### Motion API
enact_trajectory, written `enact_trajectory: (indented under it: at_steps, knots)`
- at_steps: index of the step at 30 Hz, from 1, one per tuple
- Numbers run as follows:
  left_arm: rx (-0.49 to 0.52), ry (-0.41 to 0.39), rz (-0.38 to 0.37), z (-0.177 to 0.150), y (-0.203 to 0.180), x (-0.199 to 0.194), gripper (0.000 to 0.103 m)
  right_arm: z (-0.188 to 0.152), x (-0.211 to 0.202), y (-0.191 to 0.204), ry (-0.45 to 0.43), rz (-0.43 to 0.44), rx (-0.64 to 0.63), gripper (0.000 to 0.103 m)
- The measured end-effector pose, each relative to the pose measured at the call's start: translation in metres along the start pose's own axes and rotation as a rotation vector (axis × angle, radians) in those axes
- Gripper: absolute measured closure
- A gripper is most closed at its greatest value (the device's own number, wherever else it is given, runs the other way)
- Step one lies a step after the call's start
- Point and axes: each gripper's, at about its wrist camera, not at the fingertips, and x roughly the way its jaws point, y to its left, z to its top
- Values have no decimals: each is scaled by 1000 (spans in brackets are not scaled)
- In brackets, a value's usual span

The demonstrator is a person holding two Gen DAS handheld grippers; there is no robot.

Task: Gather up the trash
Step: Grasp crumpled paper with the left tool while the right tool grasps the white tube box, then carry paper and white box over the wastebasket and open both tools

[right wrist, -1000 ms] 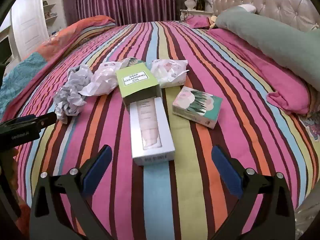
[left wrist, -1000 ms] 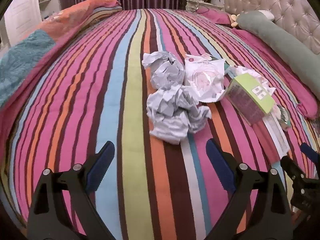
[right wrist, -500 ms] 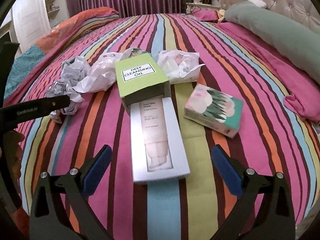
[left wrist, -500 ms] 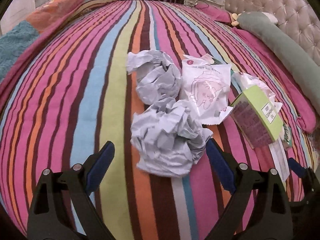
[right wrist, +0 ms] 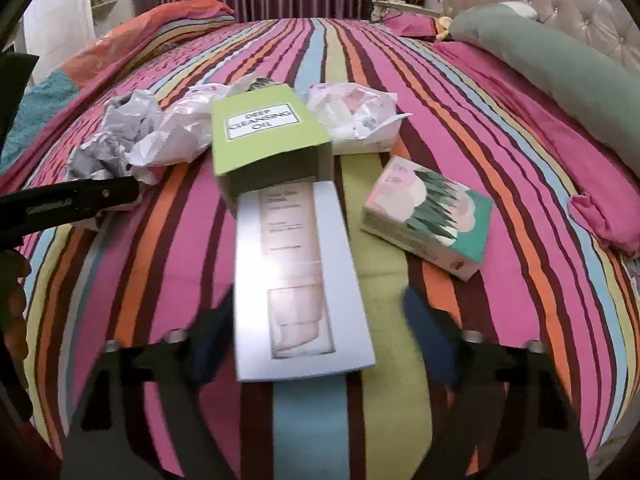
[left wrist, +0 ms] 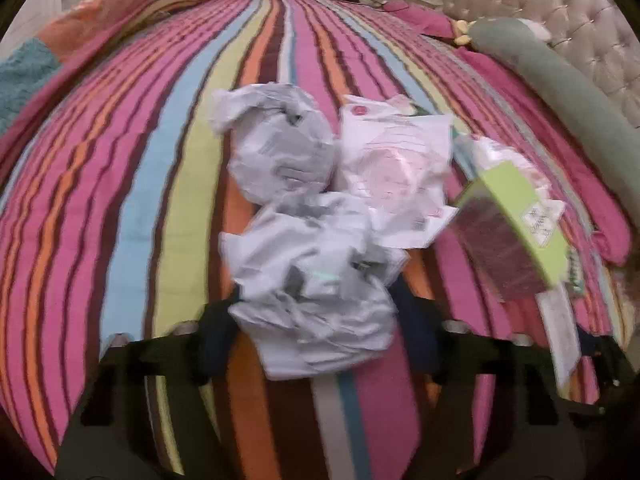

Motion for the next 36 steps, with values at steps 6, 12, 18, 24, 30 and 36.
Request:
enact_trajectory:
  at_steps: [6, 12, 18, 24, 30, 36]
  knots:
    - [-7, 0, 9, -3, -2, -9, 43, 0, -8, 1, 20, 62, 22, 55]
    - [-7, -25, 22, -6, 0, -27, 43, -1, -22, -2, 17, 93, 52, 55]
    - [-4, -42, 20, -21, 1, -51, 43, -7, -39, -2, 2, 100, 52, 55]
    - [1, -39, 17, -50, 7, -72, 43, -23, -55, -11, 8, 84, 98, 55]
    - [-1, -40, 14, -85, 16, -92, 43, -43, -72, -18, 16, 69, 138, 55]
    - [1, -42, 16, -118, 22, -115, 43, -64, -97, -19, -1, 80, 147, 55]
